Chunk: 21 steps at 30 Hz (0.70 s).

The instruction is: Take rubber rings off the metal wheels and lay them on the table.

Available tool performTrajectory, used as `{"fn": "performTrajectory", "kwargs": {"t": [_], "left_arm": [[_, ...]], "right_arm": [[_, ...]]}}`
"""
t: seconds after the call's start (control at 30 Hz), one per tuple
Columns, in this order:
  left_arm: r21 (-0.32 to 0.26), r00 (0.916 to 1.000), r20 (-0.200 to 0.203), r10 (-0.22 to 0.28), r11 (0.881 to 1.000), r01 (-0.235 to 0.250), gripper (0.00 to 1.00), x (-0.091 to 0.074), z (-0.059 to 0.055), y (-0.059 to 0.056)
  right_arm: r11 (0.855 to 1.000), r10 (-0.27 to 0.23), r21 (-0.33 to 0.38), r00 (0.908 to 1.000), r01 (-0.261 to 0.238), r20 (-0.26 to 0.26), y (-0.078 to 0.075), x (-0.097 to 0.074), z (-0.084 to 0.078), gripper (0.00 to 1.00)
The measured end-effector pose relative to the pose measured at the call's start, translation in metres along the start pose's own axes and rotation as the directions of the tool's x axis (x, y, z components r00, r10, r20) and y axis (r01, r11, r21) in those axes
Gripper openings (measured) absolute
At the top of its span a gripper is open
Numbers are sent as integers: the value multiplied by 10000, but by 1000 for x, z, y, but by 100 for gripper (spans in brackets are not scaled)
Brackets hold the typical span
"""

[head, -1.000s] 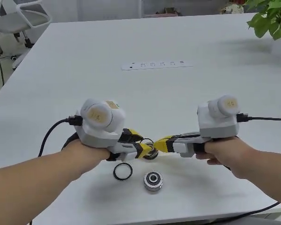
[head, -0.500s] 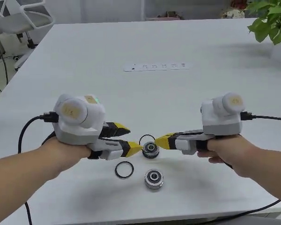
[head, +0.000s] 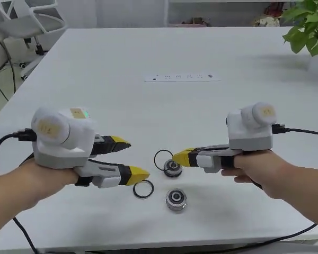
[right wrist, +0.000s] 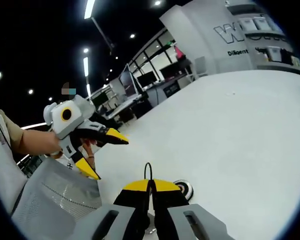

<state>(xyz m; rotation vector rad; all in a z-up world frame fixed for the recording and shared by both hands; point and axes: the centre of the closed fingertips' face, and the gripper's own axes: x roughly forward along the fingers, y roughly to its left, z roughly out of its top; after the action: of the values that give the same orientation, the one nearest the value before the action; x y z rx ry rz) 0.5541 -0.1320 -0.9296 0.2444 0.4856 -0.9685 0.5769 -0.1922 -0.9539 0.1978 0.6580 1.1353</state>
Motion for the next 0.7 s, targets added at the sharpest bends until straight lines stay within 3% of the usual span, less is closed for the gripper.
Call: {"fn": "performTrajectory", "kwargs": {"t": [0.37,0.7], "left_arm": [[-367,9997,70,232,9991,-230,59,-21,-10,4],[-628,9988,88,475,9969,-468,62,-35,-19,7]], "right_arm": [[9995,300,5,9992,-300,-258,12,12,-1,0],[9974,709,162,9929,-697,-958,26,28,-19,0]]}}
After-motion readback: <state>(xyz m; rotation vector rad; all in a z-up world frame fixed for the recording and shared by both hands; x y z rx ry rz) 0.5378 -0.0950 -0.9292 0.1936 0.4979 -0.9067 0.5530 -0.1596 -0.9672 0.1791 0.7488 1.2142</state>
